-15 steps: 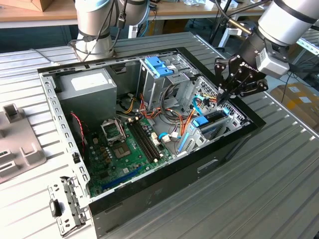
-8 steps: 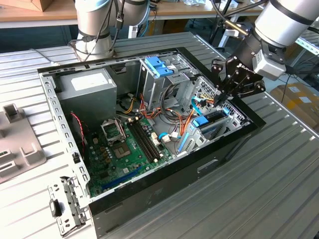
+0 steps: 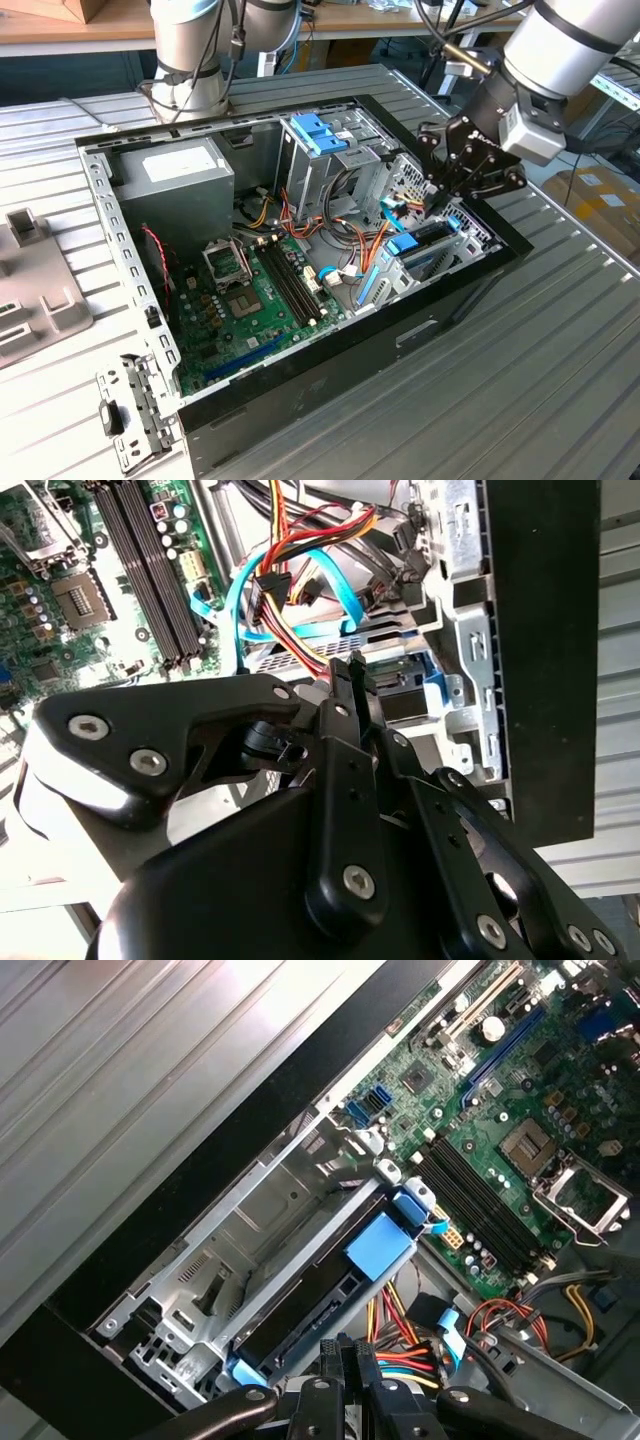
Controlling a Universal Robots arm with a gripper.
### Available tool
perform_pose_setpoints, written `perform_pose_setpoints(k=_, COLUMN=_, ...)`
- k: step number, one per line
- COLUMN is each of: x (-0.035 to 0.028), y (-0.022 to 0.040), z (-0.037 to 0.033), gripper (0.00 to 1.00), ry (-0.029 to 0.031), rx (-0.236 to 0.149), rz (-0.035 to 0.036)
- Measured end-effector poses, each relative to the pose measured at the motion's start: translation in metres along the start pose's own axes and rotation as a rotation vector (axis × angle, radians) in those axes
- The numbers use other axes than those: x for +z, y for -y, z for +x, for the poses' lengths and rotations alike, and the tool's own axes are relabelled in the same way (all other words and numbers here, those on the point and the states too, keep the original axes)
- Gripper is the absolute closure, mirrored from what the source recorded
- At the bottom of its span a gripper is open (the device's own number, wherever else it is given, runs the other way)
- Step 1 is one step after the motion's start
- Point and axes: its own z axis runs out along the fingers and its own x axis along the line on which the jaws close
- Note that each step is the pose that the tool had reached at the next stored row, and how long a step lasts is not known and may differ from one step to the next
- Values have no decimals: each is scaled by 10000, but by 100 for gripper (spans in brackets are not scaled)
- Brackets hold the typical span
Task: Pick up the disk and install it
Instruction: 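Insert the first disk wire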
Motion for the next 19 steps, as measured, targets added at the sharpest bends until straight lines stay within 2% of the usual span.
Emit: perform_pose_setpoints(k=19, x=61, y=-152, z=-139, gripper=84, ry=-1, rx=0, rz=0)
